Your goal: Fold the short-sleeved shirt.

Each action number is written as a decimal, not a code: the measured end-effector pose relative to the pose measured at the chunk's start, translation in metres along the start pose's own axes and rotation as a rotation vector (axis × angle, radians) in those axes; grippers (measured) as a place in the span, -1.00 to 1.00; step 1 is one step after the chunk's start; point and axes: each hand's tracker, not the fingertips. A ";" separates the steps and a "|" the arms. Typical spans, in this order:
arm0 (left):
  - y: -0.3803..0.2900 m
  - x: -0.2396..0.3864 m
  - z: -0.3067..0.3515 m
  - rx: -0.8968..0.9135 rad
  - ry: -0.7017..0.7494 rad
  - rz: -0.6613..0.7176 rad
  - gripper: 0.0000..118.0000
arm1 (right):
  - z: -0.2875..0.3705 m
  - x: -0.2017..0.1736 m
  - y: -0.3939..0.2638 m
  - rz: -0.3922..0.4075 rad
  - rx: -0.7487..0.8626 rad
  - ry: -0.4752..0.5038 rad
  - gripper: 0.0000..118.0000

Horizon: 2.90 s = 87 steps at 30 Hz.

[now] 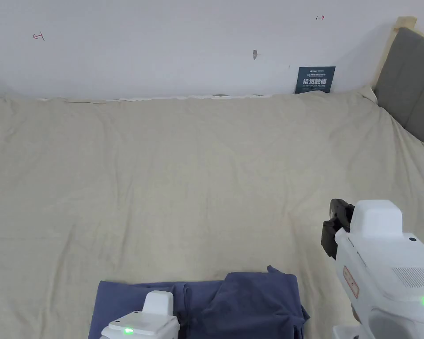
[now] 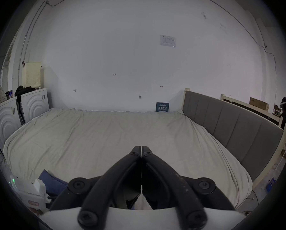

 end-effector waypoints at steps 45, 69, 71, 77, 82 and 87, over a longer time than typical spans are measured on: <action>0.023 -0.195 0.062 0.006 -0.207 0.454 -0.83 | -0.015 -0.029 0.006 0.015 -0.037 0.052 -0.97; 0.116 -0.025 0.087 0.022 -0.257 0.147 -0.84 | 0.002 0.007 0.008 -0.022 0.007 0.054 -0.97; 0.118 0.006 0.069 -0.023 -0.256 0.108 -0.84 | 0.004 0.012 0.008 -0.024 0.008 0.044 -0.97; 0.100 0.075 0.006 -0.150 -0.230 0.022 -0.79 | 0.008 0.028 0.003 -0.029 -0.004 0.009 -0.97; 0.084 0.089 -0.019 -0.181 -0.292 0.035 0.73 | 0.009 0.036 -0.002 -0.029 -0.021 -0.016 -0.97; 0.089 0.083 0.008 -0.015 -0.283 0.076 0.90 | 0.011 0.038 -0.003 -0.032 -0.025 -0.022 -0.97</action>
